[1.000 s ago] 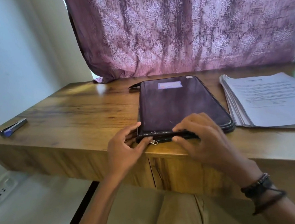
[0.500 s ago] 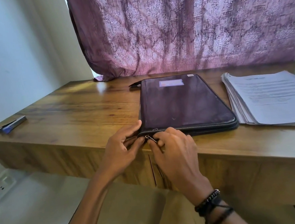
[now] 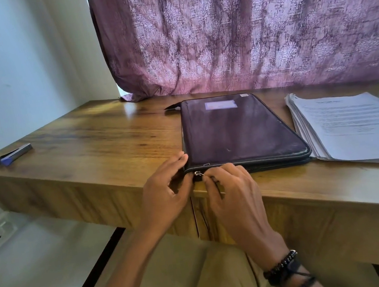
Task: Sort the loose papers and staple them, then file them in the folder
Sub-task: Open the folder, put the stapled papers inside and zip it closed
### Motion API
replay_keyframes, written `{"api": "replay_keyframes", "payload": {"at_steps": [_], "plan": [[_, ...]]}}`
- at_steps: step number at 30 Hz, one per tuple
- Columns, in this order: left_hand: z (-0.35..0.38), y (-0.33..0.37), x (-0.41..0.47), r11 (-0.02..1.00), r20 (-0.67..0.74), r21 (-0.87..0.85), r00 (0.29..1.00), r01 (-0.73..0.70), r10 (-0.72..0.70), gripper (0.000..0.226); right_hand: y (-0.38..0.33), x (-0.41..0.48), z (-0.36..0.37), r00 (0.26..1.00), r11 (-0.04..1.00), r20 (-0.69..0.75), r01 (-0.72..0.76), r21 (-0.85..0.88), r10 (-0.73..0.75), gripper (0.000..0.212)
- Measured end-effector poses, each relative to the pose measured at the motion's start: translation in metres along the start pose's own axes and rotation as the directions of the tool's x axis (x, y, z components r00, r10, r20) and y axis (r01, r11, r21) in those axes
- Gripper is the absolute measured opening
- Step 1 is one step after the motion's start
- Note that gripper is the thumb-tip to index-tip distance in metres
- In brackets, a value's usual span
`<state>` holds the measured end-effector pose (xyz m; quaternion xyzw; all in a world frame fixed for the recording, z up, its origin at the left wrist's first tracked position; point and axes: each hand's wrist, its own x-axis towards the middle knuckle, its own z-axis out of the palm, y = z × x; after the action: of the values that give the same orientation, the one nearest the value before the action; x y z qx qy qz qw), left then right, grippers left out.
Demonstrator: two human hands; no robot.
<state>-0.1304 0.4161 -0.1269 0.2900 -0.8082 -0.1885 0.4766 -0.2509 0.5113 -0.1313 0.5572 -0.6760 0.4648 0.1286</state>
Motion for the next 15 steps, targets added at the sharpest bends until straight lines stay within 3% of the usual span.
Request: {"api": "replay_keyframes", "payload": {"at_steps": [5,11,15], "plan": [[0.006,0.004,-0.001,0.999,-0.064,0.04,0.998,0.008,-0.006,0.039,0.001,0.003,-0.003,0.999,1.0,0.025,-0.02,-0.013,0.02,0.01],[-0.005,0.0,0.002,0.999,0.041,-0.031,0.999,-0.027,0.028,0.043,-0.003,0.002,-0.005,0.999,0.999,0.037,-0.024,-0.031,0.025,0.012],[-0.004,0.002,0.002,1.0,0.03,-0.018,1.0,-0.009,0.009,0.041,-0.002,0.002,-0.003,0.999,0.999,0.03,-0.031,-0.018,0.031,0.012]]}}
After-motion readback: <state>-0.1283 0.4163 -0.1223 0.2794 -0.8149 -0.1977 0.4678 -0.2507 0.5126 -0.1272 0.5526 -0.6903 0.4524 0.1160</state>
